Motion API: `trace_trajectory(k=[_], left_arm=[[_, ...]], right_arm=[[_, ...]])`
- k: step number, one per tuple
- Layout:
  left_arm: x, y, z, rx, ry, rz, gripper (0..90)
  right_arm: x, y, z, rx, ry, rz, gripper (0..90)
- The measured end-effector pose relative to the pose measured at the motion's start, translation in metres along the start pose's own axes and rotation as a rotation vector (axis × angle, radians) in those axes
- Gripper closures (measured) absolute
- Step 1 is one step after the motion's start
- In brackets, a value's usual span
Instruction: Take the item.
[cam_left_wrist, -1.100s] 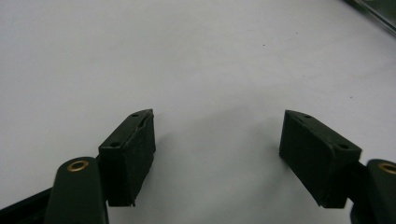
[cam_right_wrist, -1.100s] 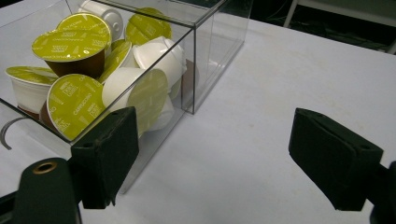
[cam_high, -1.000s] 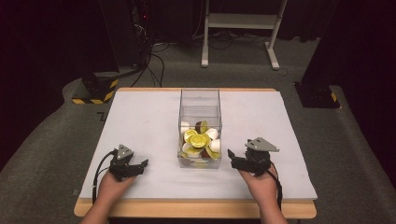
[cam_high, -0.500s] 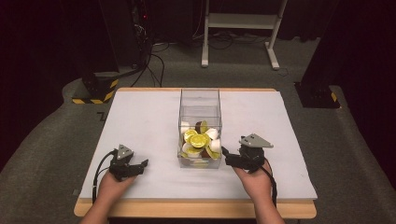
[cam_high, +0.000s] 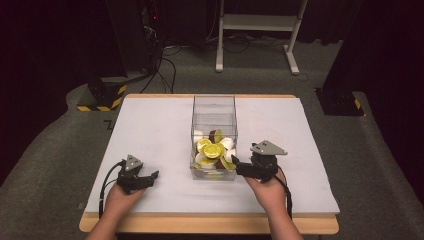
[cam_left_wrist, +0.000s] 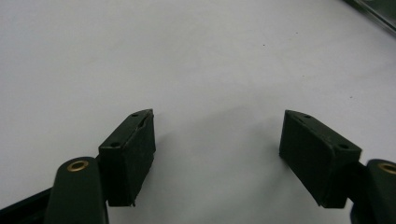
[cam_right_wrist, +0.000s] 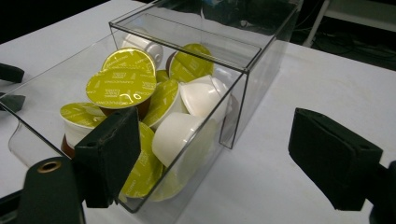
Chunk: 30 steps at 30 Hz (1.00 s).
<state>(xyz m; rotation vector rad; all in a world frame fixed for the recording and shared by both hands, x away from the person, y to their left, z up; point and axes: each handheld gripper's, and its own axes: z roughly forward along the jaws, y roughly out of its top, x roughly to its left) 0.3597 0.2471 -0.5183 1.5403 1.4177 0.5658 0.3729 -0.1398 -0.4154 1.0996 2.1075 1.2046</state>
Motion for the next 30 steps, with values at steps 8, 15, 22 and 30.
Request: trace_trajectory(k=[8,15,22,30], left_arm=[[0.0,0.0,0.0,-0.001,0.0,-0.002,27.0],[0.0,0.0,0.0,0.002,-0.001,0.0,27.0],[0.0,0.0,0.0,-0.001,0.0,-0.004,27.0],[0.0,0.0,0.0,-0.001,-0.001,-0.004,27.0]], right_arm=[[0.009,0.006,0.005,0.0,0.026,-0.014,17.5],[0.017,0.008,0.011,0.007,0.048,-0.029,17.9],[0.026,0.01,0.018,0.014,0.067,-0.043,19.0],[0.032,0.012,0.025,0.022,0.099,-0.027,20.0]])
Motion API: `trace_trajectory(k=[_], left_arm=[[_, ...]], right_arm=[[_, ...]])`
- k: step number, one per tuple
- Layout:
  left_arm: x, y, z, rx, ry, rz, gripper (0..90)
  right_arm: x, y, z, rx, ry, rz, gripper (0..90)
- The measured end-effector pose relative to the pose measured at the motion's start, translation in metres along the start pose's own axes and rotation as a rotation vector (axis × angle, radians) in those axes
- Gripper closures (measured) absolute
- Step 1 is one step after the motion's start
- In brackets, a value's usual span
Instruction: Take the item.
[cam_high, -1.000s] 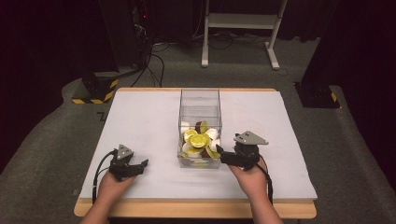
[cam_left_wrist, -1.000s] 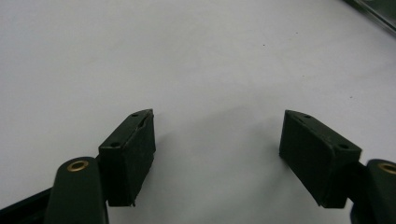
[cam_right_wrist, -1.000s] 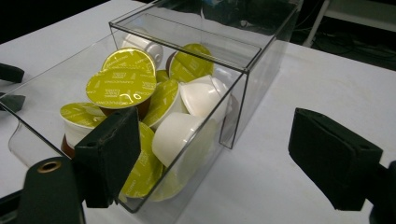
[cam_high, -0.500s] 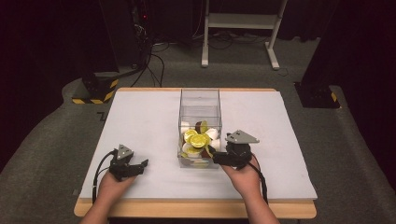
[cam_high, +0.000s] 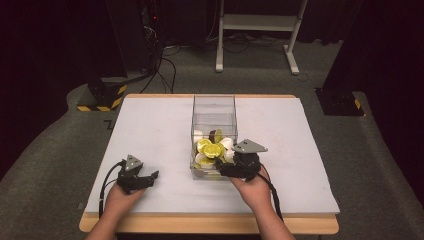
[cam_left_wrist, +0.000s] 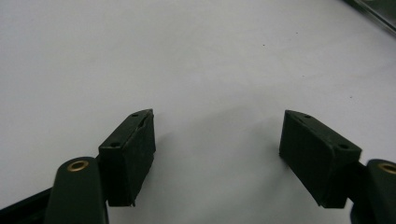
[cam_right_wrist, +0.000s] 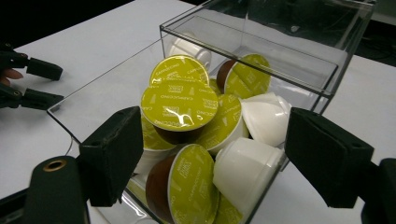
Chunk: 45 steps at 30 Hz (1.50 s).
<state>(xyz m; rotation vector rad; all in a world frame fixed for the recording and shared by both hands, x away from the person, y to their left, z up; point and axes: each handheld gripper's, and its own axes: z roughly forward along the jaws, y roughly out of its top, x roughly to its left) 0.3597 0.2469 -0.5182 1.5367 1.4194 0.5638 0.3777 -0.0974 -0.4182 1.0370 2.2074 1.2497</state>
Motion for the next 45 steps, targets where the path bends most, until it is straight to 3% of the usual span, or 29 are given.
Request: trace_trajectory(k=[10,14,20,33,45], left_arm=[[0.0,0.0,0.0,0.0,0.0,0.001,27.0],[0.0,0.0,0.0,-0.001,0.001,0.0,27.0],[0.0,0.0,0.0,-0.001,0.0,0.0,27.0],[0.0,0.0,0.0,-0.002,0.001,-0.002,27.0],[0.0,0.0,0.0,-0.005,0.0,-0.005,27.0]], right_arm=[[0.003,0.002,0.008,0.0,0.026,0.011,20.1],[0.005,0.004,0.012,0.001,0.018,0.001,18.9],[0.009,0.008,0.017,0.015,0.049,-0.019,22.7],[0.015,0.01,0.03,0.039,0.039,-0.032,23.3],[0.015,0.011,0.039,0.064,0.027,-0.05,30.0]])
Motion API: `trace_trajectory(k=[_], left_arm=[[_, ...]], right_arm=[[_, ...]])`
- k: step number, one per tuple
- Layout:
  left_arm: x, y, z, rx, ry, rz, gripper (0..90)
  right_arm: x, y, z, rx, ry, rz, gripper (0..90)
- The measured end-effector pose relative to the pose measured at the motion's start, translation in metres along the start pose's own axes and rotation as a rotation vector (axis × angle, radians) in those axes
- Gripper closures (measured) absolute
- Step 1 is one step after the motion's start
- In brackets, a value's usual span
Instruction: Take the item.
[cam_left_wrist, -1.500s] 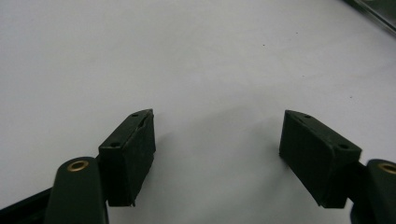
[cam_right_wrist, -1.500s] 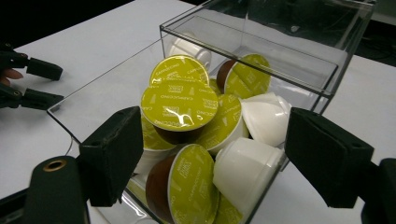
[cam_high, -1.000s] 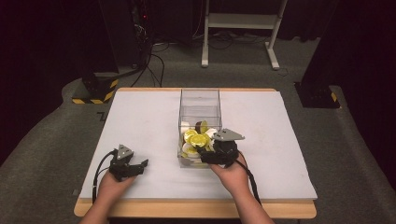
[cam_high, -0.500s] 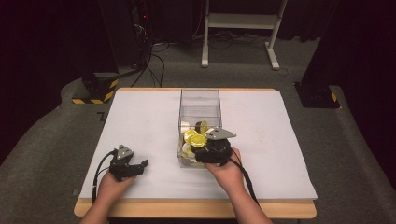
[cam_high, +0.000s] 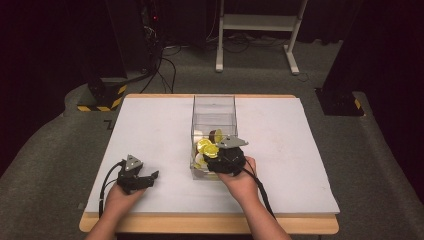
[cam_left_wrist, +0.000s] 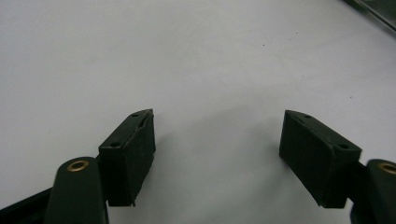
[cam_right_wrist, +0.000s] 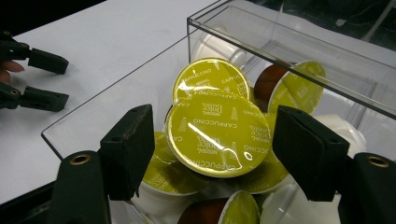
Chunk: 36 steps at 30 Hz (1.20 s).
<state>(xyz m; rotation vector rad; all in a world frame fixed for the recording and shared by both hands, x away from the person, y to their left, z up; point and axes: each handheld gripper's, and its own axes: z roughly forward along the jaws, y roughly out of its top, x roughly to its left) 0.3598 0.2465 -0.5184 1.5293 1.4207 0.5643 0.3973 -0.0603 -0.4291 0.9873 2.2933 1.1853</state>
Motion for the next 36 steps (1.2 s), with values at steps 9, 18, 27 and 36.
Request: trace_trajectory(k=[9,18,27,36], left_arm=[[0.0,0.0,0.0,0.0,0.0,0.0,27.0],[0.0002,0.0,-0.0002,0.002,0.0,0.003,27.0],[0.0003,0.0,-0.0002,0.003,-0.001,0.003,27.0],[0.0002,0.0,-0.0002,0.002,0.0,0.003,27.0]], right_arm=[[-0.0019,0.0003,0.0053,0.036,-0.005,0.002,33.1],[-0.0019,0.002,0.0066,0.046,0.0,0.001,36.7],[-0.0015,0.0019,0.0058,0.041,0.001,0.001,37.5],[-0.001,0.0014,-0.0018,0.008,0.0,-0.001,37.6]])
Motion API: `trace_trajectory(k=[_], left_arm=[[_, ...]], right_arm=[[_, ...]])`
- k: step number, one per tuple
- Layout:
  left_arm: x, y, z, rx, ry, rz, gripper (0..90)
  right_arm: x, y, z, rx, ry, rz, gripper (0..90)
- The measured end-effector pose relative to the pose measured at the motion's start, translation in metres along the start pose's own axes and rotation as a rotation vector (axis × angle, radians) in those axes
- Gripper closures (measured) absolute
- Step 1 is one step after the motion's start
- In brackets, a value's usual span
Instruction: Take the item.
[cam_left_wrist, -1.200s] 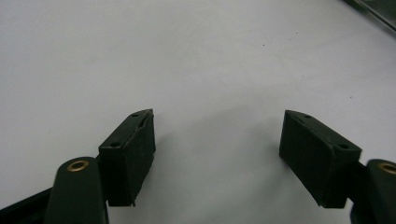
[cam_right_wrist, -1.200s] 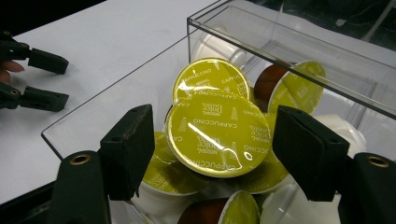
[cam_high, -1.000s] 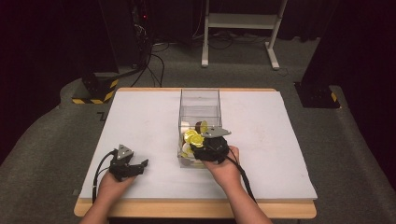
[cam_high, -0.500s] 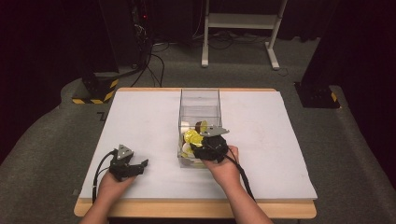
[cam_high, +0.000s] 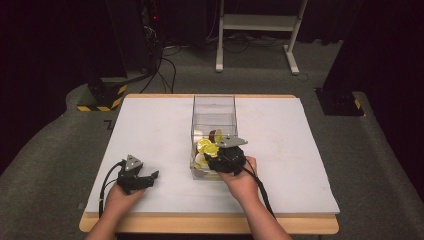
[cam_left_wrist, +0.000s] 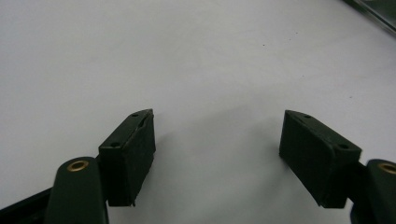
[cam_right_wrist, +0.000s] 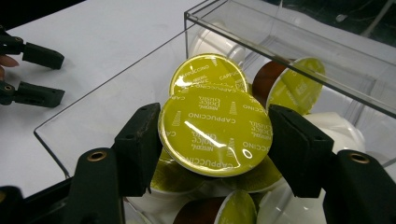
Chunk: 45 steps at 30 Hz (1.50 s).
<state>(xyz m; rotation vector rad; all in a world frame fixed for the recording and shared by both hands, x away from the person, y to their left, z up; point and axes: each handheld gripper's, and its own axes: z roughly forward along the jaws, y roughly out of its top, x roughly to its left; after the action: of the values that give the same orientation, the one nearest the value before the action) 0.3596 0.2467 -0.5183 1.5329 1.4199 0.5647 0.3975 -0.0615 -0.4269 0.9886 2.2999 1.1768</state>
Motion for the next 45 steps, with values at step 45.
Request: trace_trajectory(k=[45], left_arm=[[0.0,0.0,-0.001,0.007,0.001,0.011,27.0]], right_arm=[[-0.006,-0.011,-0.025,-0.121,0.005,0.044,37.8]])
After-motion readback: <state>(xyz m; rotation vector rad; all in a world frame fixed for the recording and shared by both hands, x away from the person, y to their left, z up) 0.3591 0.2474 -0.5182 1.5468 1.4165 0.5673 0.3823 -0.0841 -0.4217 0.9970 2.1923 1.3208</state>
